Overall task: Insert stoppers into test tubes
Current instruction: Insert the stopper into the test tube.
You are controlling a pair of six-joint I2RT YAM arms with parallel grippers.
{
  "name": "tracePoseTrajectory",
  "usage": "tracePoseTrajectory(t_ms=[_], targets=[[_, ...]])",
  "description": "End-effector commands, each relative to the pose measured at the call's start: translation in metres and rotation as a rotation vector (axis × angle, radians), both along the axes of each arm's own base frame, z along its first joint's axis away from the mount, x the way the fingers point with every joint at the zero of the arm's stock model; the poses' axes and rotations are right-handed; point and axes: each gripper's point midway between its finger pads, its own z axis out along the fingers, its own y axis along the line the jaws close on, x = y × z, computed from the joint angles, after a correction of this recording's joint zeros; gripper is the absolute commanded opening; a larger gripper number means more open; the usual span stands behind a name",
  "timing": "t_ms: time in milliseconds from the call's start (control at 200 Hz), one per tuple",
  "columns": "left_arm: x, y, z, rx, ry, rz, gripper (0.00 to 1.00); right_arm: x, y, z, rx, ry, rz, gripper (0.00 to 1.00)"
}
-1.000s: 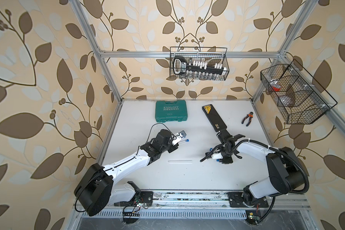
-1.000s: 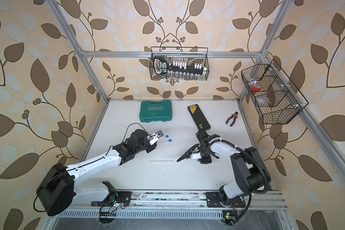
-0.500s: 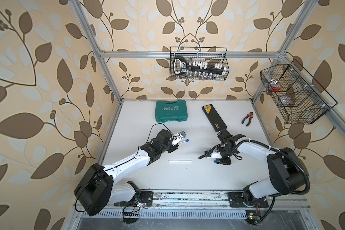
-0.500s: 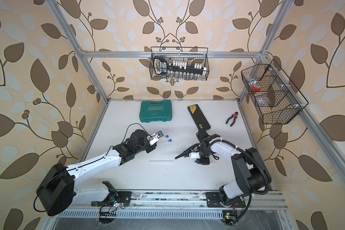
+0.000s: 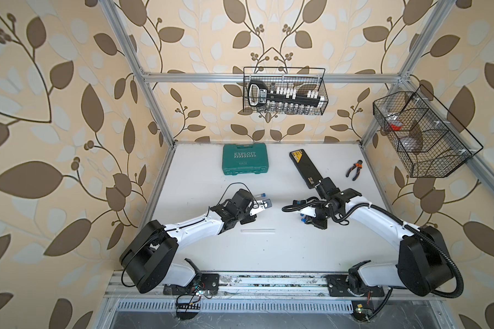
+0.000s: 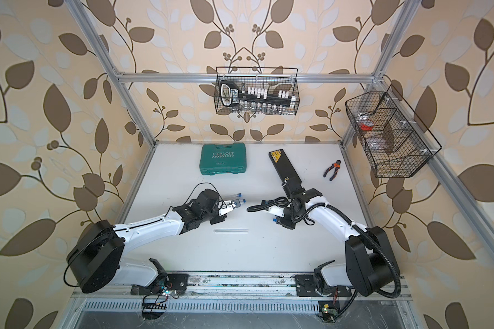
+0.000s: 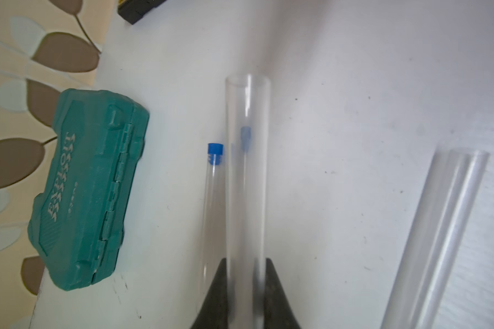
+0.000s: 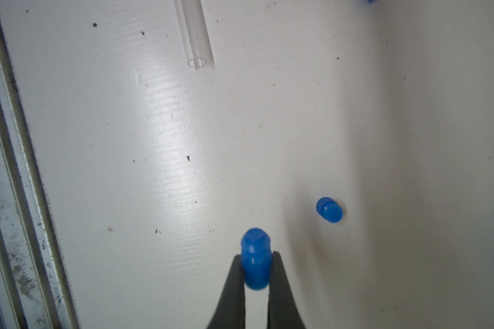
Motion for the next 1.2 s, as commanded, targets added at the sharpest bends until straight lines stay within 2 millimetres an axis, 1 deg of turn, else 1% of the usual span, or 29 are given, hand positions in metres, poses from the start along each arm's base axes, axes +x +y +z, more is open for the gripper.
tracePoseTrajectory(t_ms=[0, 55, 110, 265, 350, 425, 545, 880, 1195], targets=[[0.001, -0.006, 0.015, 0.074, -0.092, -0.087, 0.00, -0.003, 0.013, 0.012, 0.053, 0.027, -0.022, 0.09], [-0.005, -0.010, 0.014, 0.088, -0.120, -0.145, 0.00, 0.000, 0.020, 0.016, 0.080, 0.032, -0.028, 0.09], [-0.011, -0.013, 0.008, 0.122, -0.151, -0.219, 0.00, 0.004, 0.028, 0.021, 0.105, 0.042, -0.045, 0.08], [-0.012, -0.021, 0.004, 0.145, -0.213, -0.302, 0.00, 0.009, 0.051, 0.027, 0.193, 0.134, -0.086, 0.06], [-0.010, -0.027, 0.006, 0.156, -0.257, -0.332, 0.00, 0.008, 0.059, 0.025, 0.197, 0.170, -0.085, 0.06], [-0.009, -0.034, 0.012, 0.139, -0.301, -0.351, 0.00, 0.006, 0.064, 0.025, 0.197, 0.183, -0.073, 0.07], [-0.008, -0.041, 0.018, 0.125, -0.348, -0.380, 0.00, 0.003, 0.073, 0.028, 0.225, 0.206, -0.054, 0.07], [-0.007, -0.053, 0.019, 0.146, -0.405, -0.424, 0.00, -0.001, 0.082, 0.030, 0.232, 0.234, -0.043, 0.10], [-0.014, -0.055, 0.020, 0.142, -0.428, -0.466, 0.00, 0.002, 0.083, 0.031, 0.223, 0.241, -0.050, 0.10]])
